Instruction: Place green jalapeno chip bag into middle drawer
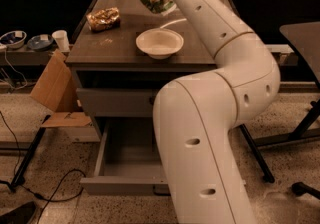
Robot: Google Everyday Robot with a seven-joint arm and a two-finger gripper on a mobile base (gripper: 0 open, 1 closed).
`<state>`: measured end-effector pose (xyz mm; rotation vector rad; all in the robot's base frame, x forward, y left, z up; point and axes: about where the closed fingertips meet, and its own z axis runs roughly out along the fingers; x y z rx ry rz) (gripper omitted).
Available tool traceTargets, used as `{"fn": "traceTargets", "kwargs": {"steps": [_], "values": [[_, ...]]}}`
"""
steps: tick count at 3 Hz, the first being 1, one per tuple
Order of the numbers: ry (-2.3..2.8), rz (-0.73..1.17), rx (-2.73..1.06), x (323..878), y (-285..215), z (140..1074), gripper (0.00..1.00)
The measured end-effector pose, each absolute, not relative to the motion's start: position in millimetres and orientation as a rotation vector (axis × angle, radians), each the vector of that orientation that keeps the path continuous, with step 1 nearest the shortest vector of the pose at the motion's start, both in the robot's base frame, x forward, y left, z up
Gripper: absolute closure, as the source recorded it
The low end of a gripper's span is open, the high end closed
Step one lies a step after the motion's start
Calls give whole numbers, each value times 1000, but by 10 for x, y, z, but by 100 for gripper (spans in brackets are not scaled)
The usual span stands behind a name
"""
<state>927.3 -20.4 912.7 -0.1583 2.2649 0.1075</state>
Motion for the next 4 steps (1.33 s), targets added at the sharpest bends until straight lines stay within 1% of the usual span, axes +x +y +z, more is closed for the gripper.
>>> {"fn": "traceTargets", "kwargs": {"steps": [1, 2, 3, 4], "values": [[2214, 98, -102, 9175, -443, 9452, 100], [2178, 113, -91, 8964, -618, 9704, 100], [2156, 149, -123, 8591, -731, 9873, 100], [2161, 179, -176, 8073, -807, 9951, 100]]}}
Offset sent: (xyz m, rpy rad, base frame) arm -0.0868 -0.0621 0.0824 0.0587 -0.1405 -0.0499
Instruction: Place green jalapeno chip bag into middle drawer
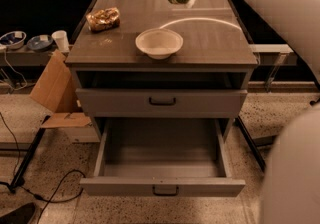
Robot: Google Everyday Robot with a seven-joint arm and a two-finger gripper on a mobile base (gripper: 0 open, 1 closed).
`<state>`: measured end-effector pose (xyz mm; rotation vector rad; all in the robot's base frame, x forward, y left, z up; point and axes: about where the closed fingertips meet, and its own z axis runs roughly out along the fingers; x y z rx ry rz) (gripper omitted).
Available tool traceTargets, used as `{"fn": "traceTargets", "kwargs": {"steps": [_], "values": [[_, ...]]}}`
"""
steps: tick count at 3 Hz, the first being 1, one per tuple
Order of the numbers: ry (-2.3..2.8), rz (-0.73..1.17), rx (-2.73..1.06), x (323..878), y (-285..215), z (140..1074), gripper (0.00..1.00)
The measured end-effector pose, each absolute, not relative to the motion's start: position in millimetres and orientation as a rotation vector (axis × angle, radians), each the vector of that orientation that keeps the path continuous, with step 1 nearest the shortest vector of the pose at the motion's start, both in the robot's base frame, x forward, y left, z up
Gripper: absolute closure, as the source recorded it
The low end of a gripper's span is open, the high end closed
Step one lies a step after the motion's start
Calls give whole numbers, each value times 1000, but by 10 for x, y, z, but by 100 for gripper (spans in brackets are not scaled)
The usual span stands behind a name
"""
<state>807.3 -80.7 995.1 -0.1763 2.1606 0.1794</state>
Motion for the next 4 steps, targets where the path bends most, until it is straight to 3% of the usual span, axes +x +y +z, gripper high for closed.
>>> {"fn": "traceTargets", "kwargs": {"steps": [4], "values": [[2331, 193, -276, 6192, -1114, 9636, 100]]}}
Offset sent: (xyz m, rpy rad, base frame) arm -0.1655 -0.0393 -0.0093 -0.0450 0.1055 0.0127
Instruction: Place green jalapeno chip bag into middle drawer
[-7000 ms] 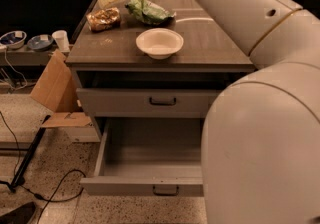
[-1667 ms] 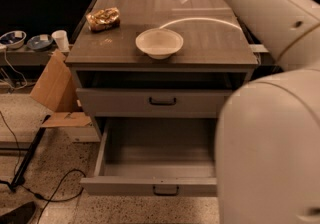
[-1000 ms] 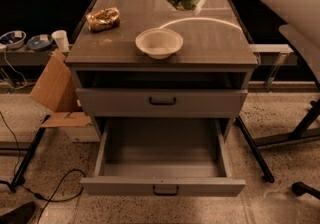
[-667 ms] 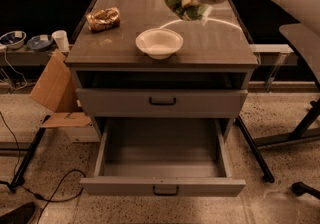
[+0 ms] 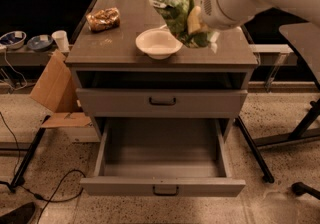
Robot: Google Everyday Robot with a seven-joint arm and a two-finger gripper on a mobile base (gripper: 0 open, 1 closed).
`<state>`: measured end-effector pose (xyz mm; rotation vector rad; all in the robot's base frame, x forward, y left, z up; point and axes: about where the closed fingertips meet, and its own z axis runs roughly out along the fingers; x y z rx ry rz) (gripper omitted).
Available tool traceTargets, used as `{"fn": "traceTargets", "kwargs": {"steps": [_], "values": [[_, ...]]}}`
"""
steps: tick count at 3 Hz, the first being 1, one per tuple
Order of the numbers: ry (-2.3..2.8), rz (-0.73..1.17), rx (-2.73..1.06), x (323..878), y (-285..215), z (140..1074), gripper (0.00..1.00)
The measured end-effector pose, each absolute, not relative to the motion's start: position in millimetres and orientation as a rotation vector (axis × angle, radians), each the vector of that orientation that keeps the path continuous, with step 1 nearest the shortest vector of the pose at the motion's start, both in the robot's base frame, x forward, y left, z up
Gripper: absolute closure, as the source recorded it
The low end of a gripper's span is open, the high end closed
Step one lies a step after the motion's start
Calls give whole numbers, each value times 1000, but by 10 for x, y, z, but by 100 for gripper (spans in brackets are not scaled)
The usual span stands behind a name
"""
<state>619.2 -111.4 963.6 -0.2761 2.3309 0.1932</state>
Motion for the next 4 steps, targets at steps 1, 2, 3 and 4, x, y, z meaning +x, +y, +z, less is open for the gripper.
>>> {"fn": "traceTargets", "kwargs": {"steps": [1, 2, 3, 4], "values": [[2416, 209, -341, 5811, -1113, 9414, 100], [2527, 252, -483, 5582, -981, 9116, 100], [2654, 264, -660, 5432, -830, 8700, 100], [2773, 272, -837, 5313, -662, 8207, 100]]}}
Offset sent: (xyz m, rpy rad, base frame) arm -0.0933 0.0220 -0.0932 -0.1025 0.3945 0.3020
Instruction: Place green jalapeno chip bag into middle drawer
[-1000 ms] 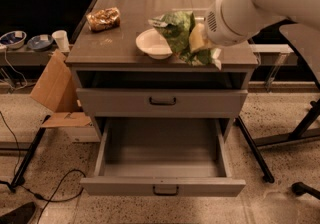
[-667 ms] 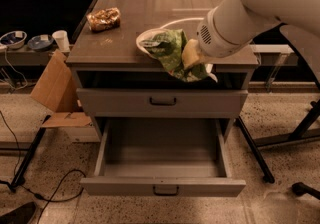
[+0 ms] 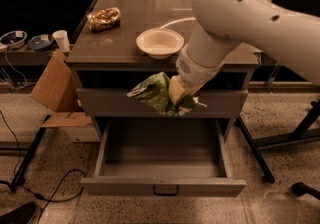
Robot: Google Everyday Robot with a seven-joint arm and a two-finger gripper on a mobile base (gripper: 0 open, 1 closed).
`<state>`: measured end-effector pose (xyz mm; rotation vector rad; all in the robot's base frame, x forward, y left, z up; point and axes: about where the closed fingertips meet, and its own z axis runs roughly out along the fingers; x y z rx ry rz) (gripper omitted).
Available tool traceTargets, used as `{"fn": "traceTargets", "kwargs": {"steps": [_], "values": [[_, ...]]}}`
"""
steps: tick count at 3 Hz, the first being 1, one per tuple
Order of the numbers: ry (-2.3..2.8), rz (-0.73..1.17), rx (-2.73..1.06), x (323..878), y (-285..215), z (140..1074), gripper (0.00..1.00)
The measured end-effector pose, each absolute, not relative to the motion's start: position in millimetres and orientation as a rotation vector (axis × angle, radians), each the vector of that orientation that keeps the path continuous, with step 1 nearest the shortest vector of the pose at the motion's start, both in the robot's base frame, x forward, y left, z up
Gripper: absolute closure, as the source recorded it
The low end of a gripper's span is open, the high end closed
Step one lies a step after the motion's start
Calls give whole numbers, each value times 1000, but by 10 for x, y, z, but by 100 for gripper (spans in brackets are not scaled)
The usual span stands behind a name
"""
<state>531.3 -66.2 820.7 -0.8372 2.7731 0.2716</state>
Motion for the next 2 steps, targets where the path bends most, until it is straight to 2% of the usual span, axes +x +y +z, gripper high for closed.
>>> {"fn": "traceTargets", "kwargs": {"steps": [1, 2], "values": [[2846, 289, -911, 5228, -501, 7711, 100], [2846, 289, -911, 5229, -501, 7712, 100]]}}
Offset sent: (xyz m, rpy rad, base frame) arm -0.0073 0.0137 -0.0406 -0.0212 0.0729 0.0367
